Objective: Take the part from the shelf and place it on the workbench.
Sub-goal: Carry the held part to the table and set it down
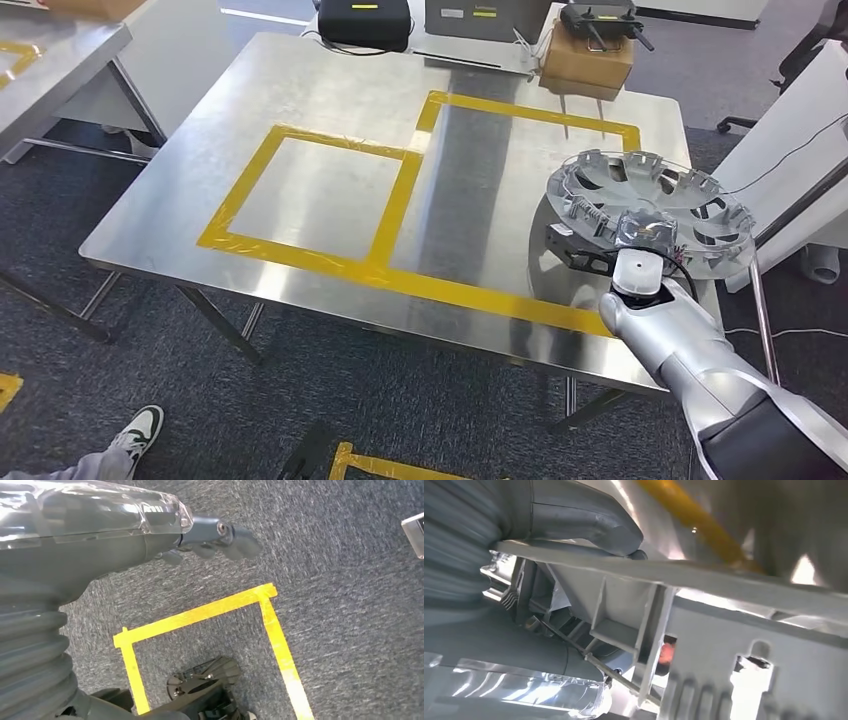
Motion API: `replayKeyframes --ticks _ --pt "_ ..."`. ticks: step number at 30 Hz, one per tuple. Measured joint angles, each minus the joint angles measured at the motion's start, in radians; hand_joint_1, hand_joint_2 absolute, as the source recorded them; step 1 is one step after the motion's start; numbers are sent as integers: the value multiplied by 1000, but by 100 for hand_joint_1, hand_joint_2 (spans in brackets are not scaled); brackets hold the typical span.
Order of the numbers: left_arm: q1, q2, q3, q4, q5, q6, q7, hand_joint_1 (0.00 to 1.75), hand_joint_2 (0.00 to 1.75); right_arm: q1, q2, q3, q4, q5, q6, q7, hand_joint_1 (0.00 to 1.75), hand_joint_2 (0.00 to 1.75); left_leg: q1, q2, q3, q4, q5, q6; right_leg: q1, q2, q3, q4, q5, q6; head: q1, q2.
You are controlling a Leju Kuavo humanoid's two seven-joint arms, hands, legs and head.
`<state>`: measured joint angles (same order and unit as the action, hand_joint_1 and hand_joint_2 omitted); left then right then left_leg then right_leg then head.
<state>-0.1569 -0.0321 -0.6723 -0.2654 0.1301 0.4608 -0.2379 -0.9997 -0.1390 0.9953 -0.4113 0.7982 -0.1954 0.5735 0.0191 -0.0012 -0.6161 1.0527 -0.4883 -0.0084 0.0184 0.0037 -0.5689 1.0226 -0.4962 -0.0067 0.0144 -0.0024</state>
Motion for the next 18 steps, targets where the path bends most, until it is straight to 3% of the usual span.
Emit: replayKeyframes --ticks 2,5,6,7,8,11,13,16,18 --pt "-3 -3 -5 0 1 0 -2 0 175 5 14 -3 -1 -15 -24 -78 175 175 4 7 0 -2 2 8 -3 1 -16 37 -28 10 6 0" --pt "-5 -6 -7 0 4 0 -8 0 175 19 73 -6 -11 -37 -55 -227 175 175 6 33 0 -2 1 14 -13 0 -94 210 -118 28 18 0" --pt "-6 -6 -8 0 5 -1 -10 0 175 28 102 -5 -17 -41 -60 -264 175 175 6 43 -1 -2 0 14 -17 -1 -115 256 -131 30 20 0" --pt "-8 -6 -8 0 5 -2 -11 0 175 36 130 -4 -24 -43 -61 -288 175 175 6 51 -1 -2 0 14 -19 -1 -122 270 -127 31 20 0" --pt "-12 -6 -9 0 6 -2 -13 0 175 43 157 -3 -30 -44 -61 -305 175 175 6 55 0 -2 -1 14 -22 -2 -110 246 -104 29 20 0" --pt "-23 -10 -12 0 7 -3 -17 0 175 48 208 2 -40 -44 -60 -324 175 175 7 52 1 -3 2 7 -23 2 -17 60 -17 19 20 0" --pt "-27 -13 -14 0 7 -4 -18 0 175 49 222 3 -43 -45 -60 -332 175 175 9 42 -1 -7 9 -6 -18 1 11 2 -11 12 19 0" --pt "-26 -14 -18 0 8 -6 -18 0 175 49 234 4 -43 -50 -59 -341 175 175 13 28 0 -17 19 -28 -13 -6 17 -15 -4 0 19 0" --pt "-26 -14 -23 0 8 -8 -18 0 175 48 246 4 -44 -55 -58 -343 175 175 9 11 -13 11 -7 -36 -14 -9 24 -36 12 -12 14 0"
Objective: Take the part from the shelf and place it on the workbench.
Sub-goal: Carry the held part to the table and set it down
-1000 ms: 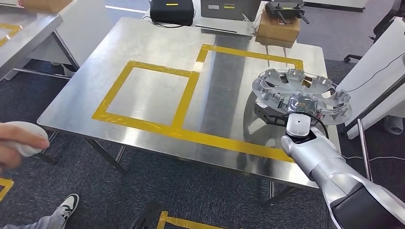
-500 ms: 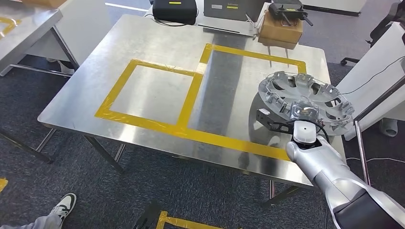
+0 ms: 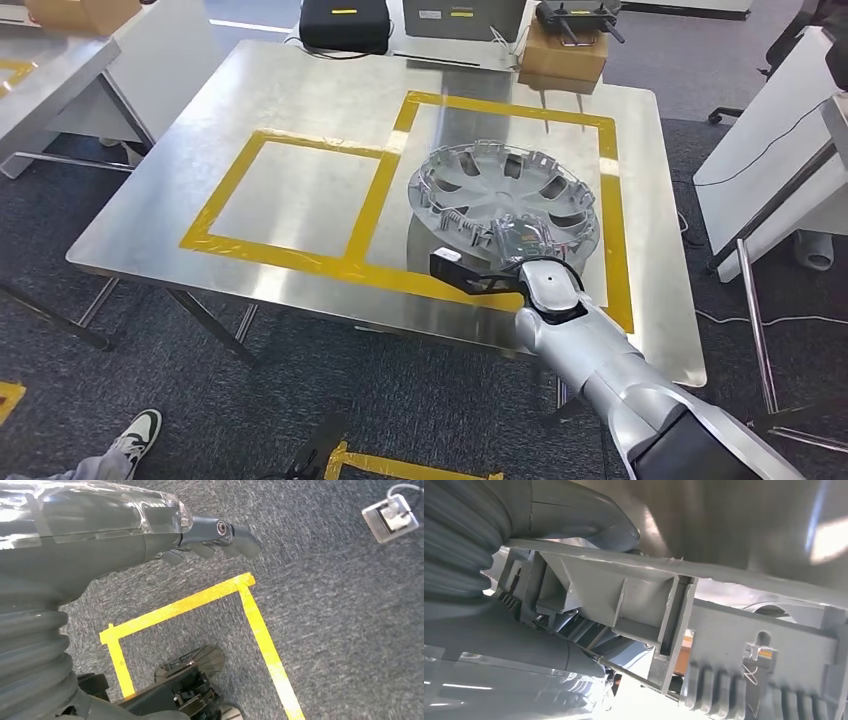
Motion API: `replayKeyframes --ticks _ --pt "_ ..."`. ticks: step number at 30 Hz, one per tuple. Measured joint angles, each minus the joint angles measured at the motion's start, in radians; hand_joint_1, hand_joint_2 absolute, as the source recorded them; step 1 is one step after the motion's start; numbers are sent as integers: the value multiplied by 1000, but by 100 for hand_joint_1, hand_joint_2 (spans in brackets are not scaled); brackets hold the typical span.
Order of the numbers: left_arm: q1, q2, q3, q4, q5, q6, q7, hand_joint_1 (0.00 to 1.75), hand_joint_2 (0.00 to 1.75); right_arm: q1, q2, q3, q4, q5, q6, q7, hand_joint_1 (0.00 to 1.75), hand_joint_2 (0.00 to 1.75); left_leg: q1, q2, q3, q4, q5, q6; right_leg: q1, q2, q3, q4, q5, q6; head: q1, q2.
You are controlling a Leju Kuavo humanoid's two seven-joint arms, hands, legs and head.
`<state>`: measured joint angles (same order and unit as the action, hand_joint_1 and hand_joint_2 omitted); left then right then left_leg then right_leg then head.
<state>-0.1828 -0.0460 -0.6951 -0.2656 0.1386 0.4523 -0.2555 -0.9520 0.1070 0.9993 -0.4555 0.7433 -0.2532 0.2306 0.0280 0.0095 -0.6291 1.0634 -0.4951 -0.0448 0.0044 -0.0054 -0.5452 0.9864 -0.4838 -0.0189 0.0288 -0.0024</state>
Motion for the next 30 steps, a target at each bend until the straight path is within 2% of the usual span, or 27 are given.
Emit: replayKeyframes --ticks 3,4,5,7,9,11,13,14,15,18,19,20,21,23,24,25,28,29,30 --pt "3 2 -9 1 2 -4 2 0 175 8 12 2 1 -10 5 0 175 175 -9 -14 -70 156 -87 5 7 0 -1 -9 10 -12 -12 0" --pt "4 3 -11 1 2 -6 3 0 175 12 12 2 2 -13 7 1 175 175 -11 -13 -84 189 -93 8 11 0 -1 -8 10 -13 -15 0" --pt "6 3 -13 2 2 -7 4 0 175 14 10 2 3 -17 8 2 175 175 -12 -12 -81 187 -79 11 13 1 -1 -6 9 -14 -16 0" --pt "7 5 -16 3 0 -11 4 0 175 15 8 2 5 -27 9 6 175 175 -13 -10 -31 93 -18 20 16 3 -1 1 5 -14 -18 0" --pt "5 7 -17 4 -1 -16 3 0 175 12 8 1 5 -37 9 9 175 175 -16 -8 23 -5 14 29 21 5 -5 10 -2 -9 -20 0" --pt "4 9 -17 4 4 -25 1 0 175 12 5 1 6 -41 8 10 175 175 -19 -9 40 -35 10 36 23 5 -8 16 -5 -3 -21 0" --pt "4 9 -17 4 9 -32 0 0 175 12 1 0 7 -42 8 10 175 175 -16 -11 40 -40 12 45 22 6 -9 21 -10 5 -21 0" --pt "4 9 -17 4 10 -33 0 0 175 11 0 0 8 -42 8 10 175 175 -13 -12 40 -41 14 50 21 6 -15 36 -22 11 -19 0" --pt "4 9 -17 4 10 -34 -1 0 175 11 -2 0 8 -42 8 10 131 175 -10 -12 40 -43 15 53 18 7 -28 69 -45 19 -16 0" --pt "4 10 -17 4 11 -35 -1 0 175 19 -8 0 11 -44 8 10 0 175 -9 -13 38 -42 16 57 3 7 -108 250 -134 40 -8 0" --pt "5 10 -17 4 10 -35 0 0 175 24 -10 0 12 -47 7 10 0 175 -9 -14 37 -42 16 57 -1 6 -126 289 -142 43 -7 0" --pt "5 11 -17 4 9 -33 0 0 175 28 -11 0 12 -52 4 8 0 175 -9 -15 37 -42 16 57 -3 6 -128 291 -130 44 -7 0" --pt "5 11 -17 4 8 -29 1 0 175 30 -12 0 13 -60 -1 5 0 175 -9 -17 38 -42 16 57 -4 6 -113 256 -101 42 -7 0" --pt "4 10 -17 4 8 -21 3 0 175 32 -11 -2 14 -89 -15 -10 0 175 -11 -20 39 -42 17 54 -2 7 -54 122 -30 32 -7 0" --pt "4 10 -17 4 9 -17 3 0 175 34 -11 -4 14 -106 -23 -20 0 175 -11 -21 37 -42 17 51 0 7 -29 65 -10 25 -7 0" --pt "4 10 -17 4 11 -14 3 0 175 37 -10 -6 14 -122 -30 -30 0 175 -11 -22 35 -42 19 46 3 7 -15 30 -2 19 -7 0" --pt "7 10 -18 4 19 -9 3 0 175 54 -7 -12 5 -165 -57 -61 0 175 -8 -19 33 -47 22 27 7 7 -8 7 1 4 -7 0" --pt "8 11 -18 4 20 -8 3 0 175 60 -5 -14 0 -176 -66 -70 0 175 -9 -16 34 -48 20 25 7 8 -6 0 4 4 -8 0" --pt "9 11 -18 4 21 -7 2 0 175 65 0 -17 -6 -185 -73 -76 0 175 -10 -12 38 -53 18 36 6 9 -4 -7 7 6 -10 0"
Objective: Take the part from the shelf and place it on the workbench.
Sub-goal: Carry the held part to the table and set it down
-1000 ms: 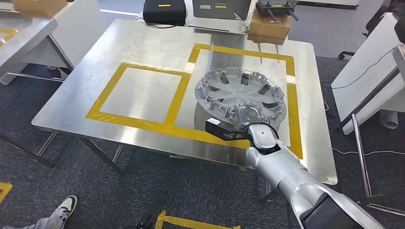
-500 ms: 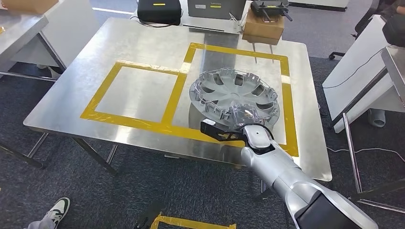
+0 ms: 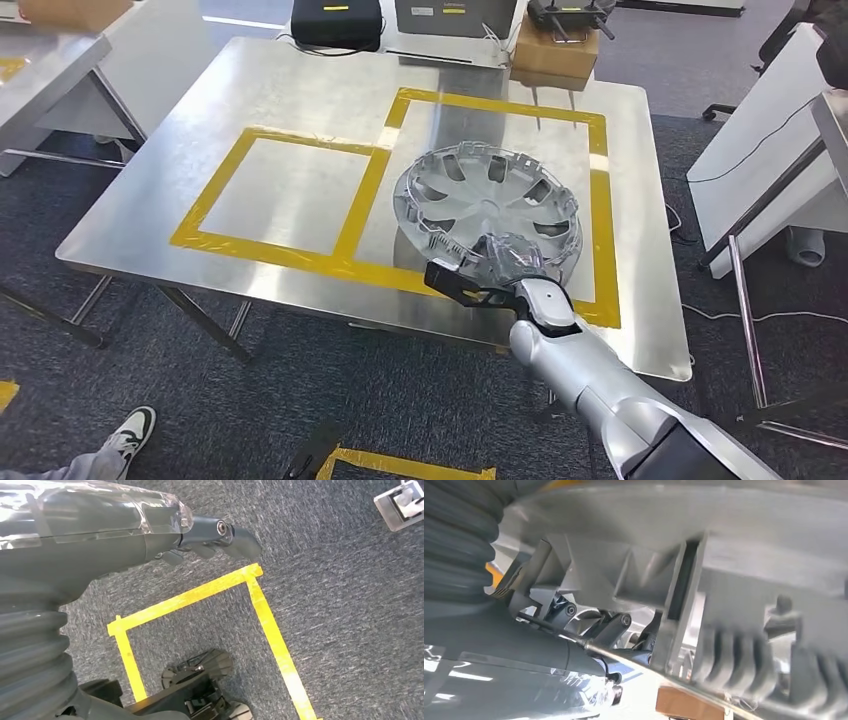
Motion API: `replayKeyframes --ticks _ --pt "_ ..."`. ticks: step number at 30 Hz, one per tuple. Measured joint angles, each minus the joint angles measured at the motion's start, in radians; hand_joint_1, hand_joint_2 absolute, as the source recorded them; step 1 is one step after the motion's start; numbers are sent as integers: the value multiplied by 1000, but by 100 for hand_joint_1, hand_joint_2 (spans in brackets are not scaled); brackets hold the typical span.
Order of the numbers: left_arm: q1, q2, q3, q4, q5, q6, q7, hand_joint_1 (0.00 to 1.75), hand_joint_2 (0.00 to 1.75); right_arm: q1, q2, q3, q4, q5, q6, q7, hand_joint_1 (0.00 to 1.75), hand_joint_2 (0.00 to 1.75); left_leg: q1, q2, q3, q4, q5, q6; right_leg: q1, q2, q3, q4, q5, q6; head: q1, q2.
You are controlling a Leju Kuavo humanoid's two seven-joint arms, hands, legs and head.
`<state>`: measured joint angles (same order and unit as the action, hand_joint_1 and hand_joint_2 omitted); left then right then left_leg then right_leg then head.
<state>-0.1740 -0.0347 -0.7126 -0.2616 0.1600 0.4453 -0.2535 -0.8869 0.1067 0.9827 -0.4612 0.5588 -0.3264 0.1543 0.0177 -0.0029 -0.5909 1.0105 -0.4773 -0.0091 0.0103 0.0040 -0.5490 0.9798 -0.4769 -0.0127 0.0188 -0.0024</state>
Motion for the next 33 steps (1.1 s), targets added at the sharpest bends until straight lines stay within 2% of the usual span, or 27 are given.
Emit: replayKeyframes --ticks 1,2,3,5,9,15,19,26,30,33 --pt "1 1 0 0 1 1 -1 0 175 6 5 -3 -6 -6 -5 -4 0 175 -1 3 3 -3 -1 12 0 2 2 -4 1 4 -3 0" --pt "1 1 0 0 2 2 -1 0 175 13 8 -7 -10 -11 -8 -6 0 131 -2 5 8 -9 0 19 1 4 1 -3 -1 9 -5 0" --pt "2 1 0 1 3 2 -1 0 175 21 11 -10 -15 -17 -10 -9 0 87 -2 6 12 -14 2 23 1 5 1 -1 -1 9 -8 0" --pt "5 2 0 1 6 3 -2 0 175 39 14 -17 -23 -36 -13 -22 0 0 -1 5 14 -18 6 7 2 5 1 1 -2 7 -9 0" --pt "9 3 0 1 21 8 -9 0 175 74 23 -28 -61 -95 -39 -58 0 0 -1 5 14 -20 6 1 2 4 0 4 -5 2 -10 0" --pt "14 5 0 4 48 16 -26 0 175 131 26 -37 -169 -188 -75 -97 0 0 -2 5 14 -20 2 -5 1 4 0 4 -9 0 -10 0" --pt "16 8 0 5 54 19 -31 0 175 161 21 -41 -234 -214 -83 -107 0 175 -5 3 14 -20 1 -5 -2 4 1 3 -11 2 -10 0" --pt "24 10 0 5 79 31 -46 0 175 216 4 -43 -334 -273 -135 -134 0 175 -9 0 14 -20 1 -4 -7 4 2 1 -11 3 -10 0" --pt "35 10 0 6 110 49 -68 0 175 295 -15 -72 -471 -454 -206 -300 0 175 -9 -4 14 -20 0 -3 -8 3 3 0 -12 4 -10 0" --pt "45 11 0 7 130 60 -82 0 175 355 -43 -107 -628 -629 -189 -402 0 175 -9 -10 14 -20 -1 -2 -8 0 4 -1 -14 7 -10 0"
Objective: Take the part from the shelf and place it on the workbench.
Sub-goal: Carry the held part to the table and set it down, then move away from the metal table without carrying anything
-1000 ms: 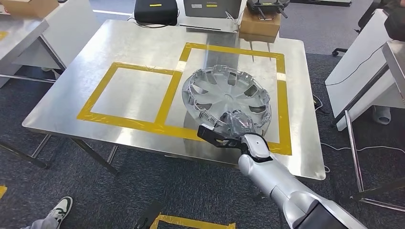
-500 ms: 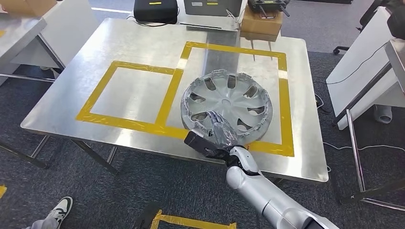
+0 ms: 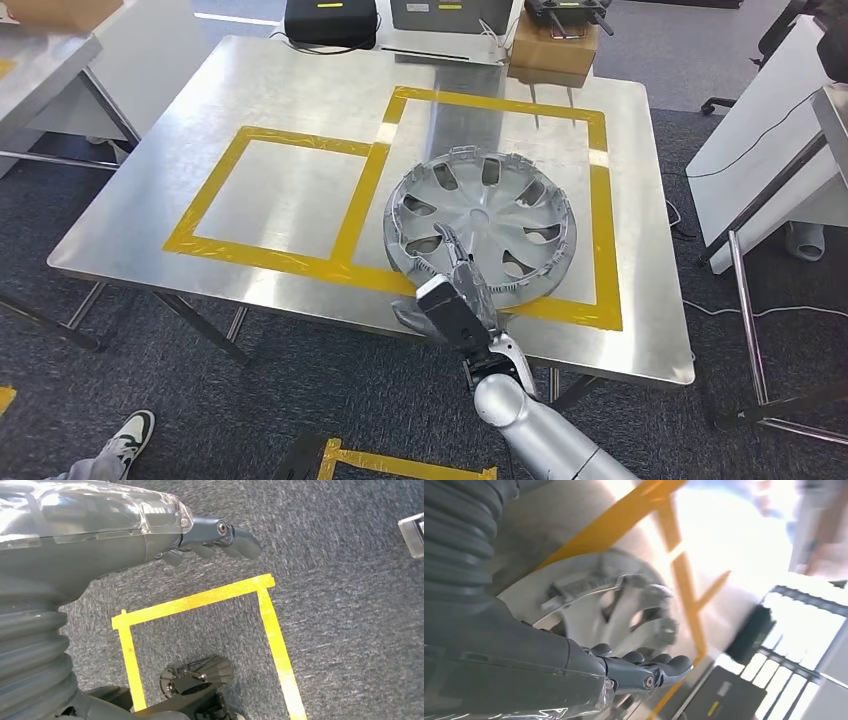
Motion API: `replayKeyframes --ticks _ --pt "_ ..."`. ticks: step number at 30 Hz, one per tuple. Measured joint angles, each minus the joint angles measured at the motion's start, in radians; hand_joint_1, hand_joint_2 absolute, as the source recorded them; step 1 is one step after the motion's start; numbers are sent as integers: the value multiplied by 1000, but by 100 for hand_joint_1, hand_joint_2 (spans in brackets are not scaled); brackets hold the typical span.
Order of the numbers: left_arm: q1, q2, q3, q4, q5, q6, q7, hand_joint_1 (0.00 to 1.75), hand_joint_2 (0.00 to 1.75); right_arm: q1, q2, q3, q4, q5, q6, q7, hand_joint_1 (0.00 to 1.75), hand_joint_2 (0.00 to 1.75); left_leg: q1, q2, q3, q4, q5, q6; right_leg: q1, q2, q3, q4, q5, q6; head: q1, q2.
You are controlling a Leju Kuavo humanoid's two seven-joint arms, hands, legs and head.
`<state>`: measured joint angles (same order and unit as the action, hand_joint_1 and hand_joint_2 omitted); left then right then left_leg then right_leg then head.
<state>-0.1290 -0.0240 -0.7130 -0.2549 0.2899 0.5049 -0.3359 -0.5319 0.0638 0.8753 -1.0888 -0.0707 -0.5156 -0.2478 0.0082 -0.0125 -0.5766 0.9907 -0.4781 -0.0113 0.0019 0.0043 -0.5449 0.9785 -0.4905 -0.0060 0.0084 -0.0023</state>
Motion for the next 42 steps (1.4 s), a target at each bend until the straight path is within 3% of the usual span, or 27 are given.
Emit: replayKeyframes --ticks 5,10,18,26,30,42 --pt "18 2 0 4 49 25 -22 0 175 117 -82 -114 -371 -383 131 -177 0 175 0 -12 1 0 -1 1 -1 -9 4 -2 -3 4 0 0" --pt "25 6 2 6 100 48 -47 0 175 230 -150 -262 -679 -676 335 -302 0 175 -1 -17 2 0 -2 3 -1 -13 8 -4 -5 7 1 0" --pt "26 14 2 9 111 54 -53 0 175 345 -195 -386 -918 -754 416 -343 0 175 -2 -9 3 0 -4 6 -1 -11 9 -5 -5 8 1 0" --pt "25 23 2 9 121 59 -55 0 175 410 -208 -433 -967 -845 496 -350 0 175 -2 2 4 0 -6 8 -1 -5 10 -5 -5 8 1 0" --pt "24 26 2 9 135 62 -60 0 0 443 -210 -435 -962 -862 530 -349 0 175 -2 6 5 0 -7 9 -1 -4 9 -5 -5 8 1 0" --pt "25 32 38 9 235 60 -92 0 0 523 -210 -424 -934 -836 567 -334 0 175 -3 12 6 0 -8 10 -1 -1 9 -5 -5 8 1 0"
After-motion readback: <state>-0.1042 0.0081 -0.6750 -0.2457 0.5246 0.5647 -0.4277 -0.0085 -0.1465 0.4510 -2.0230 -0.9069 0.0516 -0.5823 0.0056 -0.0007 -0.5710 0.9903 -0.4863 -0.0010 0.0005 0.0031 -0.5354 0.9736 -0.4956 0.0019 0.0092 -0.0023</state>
